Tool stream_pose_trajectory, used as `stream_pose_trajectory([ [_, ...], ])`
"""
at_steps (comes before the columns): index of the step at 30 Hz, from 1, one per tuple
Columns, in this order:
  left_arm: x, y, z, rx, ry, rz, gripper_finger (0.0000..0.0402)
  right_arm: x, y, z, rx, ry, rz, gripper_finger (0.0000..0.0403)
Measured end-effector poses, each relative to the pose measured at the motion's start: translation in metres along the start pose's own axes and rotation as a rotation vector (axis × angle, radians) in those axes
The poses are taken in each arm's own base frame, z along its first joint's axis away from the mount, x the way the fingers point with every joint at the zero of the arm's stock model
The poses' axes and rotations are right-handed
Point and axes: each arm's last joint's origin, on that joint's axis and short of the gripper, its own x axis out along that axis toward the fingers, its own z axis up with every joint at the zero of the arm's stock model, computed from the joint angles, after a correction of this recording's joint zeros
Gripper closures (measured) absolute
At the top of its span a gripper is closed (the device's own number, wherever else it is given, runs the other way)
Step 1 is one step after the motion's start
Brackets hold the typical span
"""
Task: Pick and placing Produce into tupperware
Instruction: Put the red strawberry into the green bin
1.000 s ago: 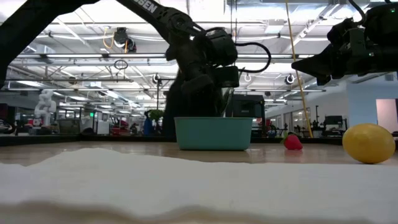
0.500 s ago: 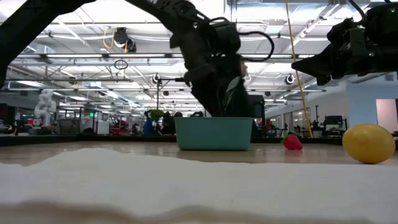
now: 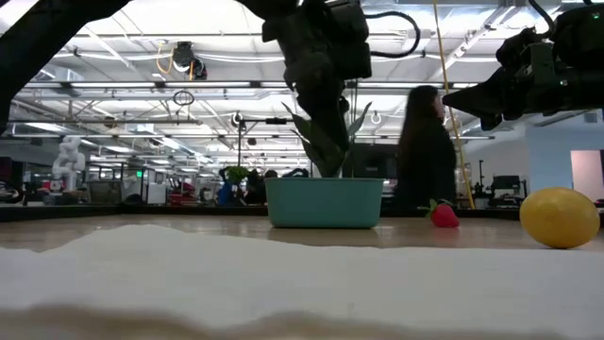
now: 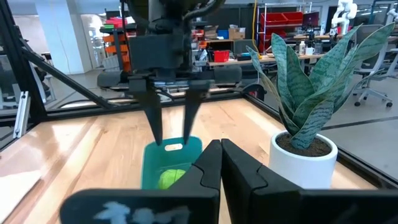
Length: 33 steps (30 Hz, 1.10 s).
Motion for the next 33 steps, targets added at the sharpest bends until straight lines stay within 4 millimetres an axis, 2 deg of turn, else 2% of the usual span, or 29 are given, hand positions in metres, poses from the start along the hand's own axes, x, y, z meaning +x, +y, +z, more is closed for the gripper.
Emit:
stream_pose_trajectory([
  [3,0.002,-0.001,-0.003,-0.006,0.015,-0.03,0.0363,0.0,0.0,0.0,0.002,0.0,0.0,0.0403],
  [5,0.003,-0.002,-0.004,-0.023,0.022,-0.034,0.0388,0.0,0.0,0.0,0.002,0.001,0.0,0.0403],
  [9,-0.006,-0.005,-0.003,-0.037,0.031,0.001,0.0389,0.0,0.0,0.0,0.002,0.001,0.0,0.0403],
  [15,-0.039,-0.012,0.004,-0.021,-0.045,0.04,0.0399,0.0,0.0,0.0,0.002,0.001,0.0,0.0403],
  [18,-0.065,-0.015,0.005,-0.015,-0.089,0.09,0.0399,0.0,0.0,0.0,0.005,0.005,0.0,0.0403],
  [23,-0.123,-0.021,0.001,-0.027,-0.19,0.197,0.04,0.0,0.0,0.0,0.011,0.003,0.0,0.0403],
  [28,-0.166,-0.031,-0.015,-0.051,-0.321,0.29,0.0401,0.0,0.0,-0.001,0.015,0.007,-0.001,0.0403],
  [33,-0.179,-0.041,-0.045,-0.093,-0.441,0.342,0.0401,0.0,0.0,-0.001,0.015,0.011,-0.001,0.0403],
])
